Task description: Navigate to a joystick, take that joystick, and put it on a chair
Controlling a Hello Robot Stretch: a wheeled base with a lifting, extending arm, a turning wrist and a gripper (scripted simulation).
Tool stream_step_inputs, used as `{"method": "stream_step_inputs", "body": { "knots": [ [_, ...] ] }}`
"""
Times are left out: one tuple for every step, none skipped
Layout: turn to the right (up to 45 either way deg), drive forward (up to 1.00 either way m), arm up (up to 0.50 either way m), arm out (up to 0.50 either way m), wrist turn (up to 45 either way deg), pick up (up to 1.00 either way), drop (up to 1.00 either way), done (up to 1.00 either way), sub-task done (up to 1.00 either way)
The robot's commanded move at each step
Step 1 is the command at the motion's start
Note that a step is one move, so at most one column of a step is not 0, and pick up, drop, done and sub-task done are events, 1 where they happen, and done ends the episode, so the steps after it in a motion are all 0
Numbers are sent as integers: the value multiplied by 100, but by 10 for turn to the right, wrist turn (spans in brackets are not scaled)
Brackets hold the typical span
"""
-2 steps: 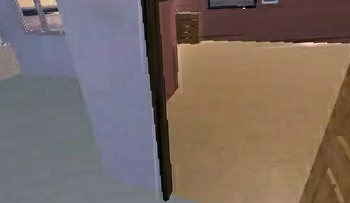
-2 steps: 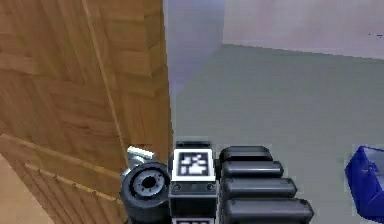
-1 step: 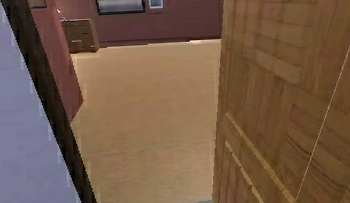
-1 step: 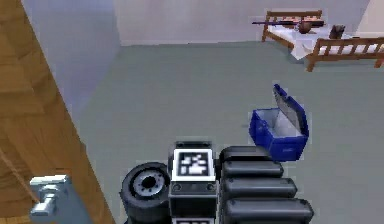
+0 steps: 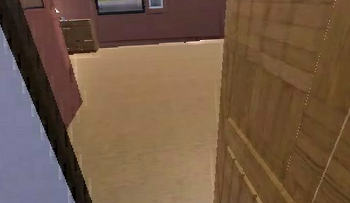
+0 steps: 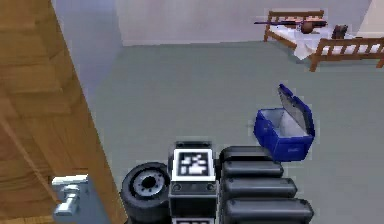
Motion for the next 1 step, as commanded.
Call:
{"method": "stream_step_inputs", "body": {
  "knots": [
    [-60, 0, 0, 0, 0, 0, 0, 0, 0]
  ]
}}
